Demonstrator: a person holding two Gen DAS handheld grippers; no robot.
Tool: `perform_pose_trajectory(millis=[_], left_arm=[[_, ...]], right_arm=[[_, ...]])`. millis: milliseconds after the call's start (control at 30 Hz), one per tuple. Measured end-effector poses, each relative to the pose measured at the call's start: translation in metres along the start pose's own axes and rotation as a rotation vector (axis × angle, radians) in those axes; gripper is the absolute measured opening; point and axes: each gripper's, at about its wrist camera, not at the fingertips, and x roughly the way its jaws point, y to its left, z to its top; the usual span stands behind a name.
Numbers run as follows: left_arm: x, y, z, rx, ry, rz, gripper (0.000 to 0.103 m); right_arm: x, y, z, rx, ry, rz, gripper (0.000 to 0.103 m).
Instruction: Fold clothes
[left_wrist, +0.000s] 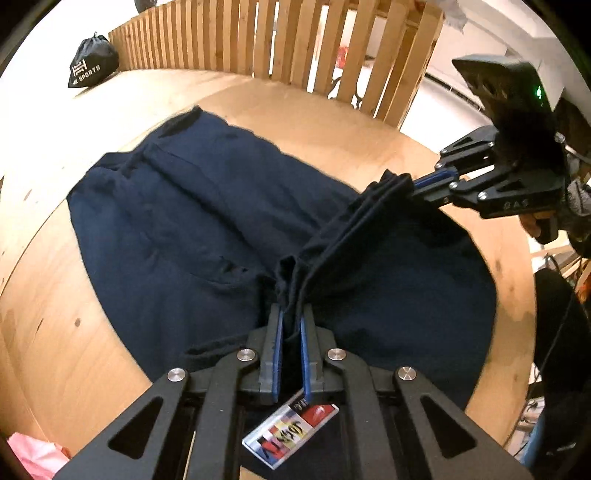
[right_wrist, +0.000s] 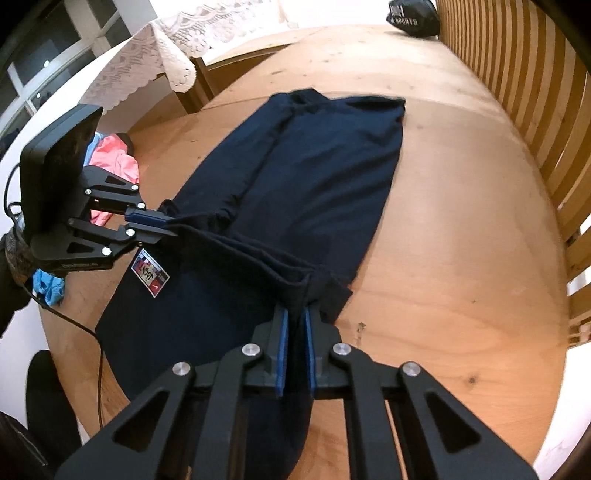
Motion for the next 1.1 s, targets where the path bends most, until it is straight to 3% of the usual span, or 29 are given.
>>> perform_pose_trajectory(millis=[67, 233, 300, 367, 467, 533, 600, 667, 767, 900, 1100], left_arm=[[-0.009, -0.003, 0.000, 0.001, -0.011, 0.006, 0.007], [-0.033, -0.001, -0.003, -0.013, -0.039, 0.023, 0.007], [-0.035, 0.007, -0.003, -0.035, -0.050, 0.029, 0.015], [-0.012, 0.027, 0.002, -0.103, -0.003, 0.056, 0.025], [0.012, 0.045, 0.004, -0.159, 0.074, 0.117, 0.026], [0.002, 0.050, 0.000, -0.193, 0.059, 0.122, 0.025], [-0.026, 0.049, -0.011, -0.210, 0.021, 0.140, 0.027], [-0.054, 0.042, -0.028, -0.242, -0.003, 0.147, 0.033], [-0.085, 0.015, -0.071, -0.313, -0.015, 0.087, 0.040], [-0.079, -0.021, -0.119, -0.401, 0.018, 0.023, 0.041], [-0.047, -0.042, -0.137, -0.451, 0.029, -0.006, 0.039]], right_arm=[[-0.010, 0.010, -0.001, -0.039, -0.027, -0.034, 0.008], [-0.028, 0.023, 0.001, -0.069, -0.082, -0.010, 0.008], [-0.021, 0.021, 0.004, -0.089, -0.091, -0.037, 0.008], [0.002, 0.010, 0.007, -0.076, -0.020, -0.070, 0.015], [0.029, -0.012, 0.008, -0.003, 0.075, -0.093, 0.016], [0.018, -0.026, 0.007, 0.075, 0.064, -0.063, 0.016], [-0.009, -0.037, 0.000, 0.141, 0.007, -0.015, 0.023], [-0.034, -0.047, -0.010, 0.204, -0.039, 0.026, 0.046], [-0.058, -0.046, -0.046, 0.270, -0.040, 0.065, 0.047], [-0.053, -0.032, -0.094, 0.321, 0.032, 0.076, 0.047], [-0.032, -0.011, -0.110, 0.338, 0.077, 0.076, 0.047]])
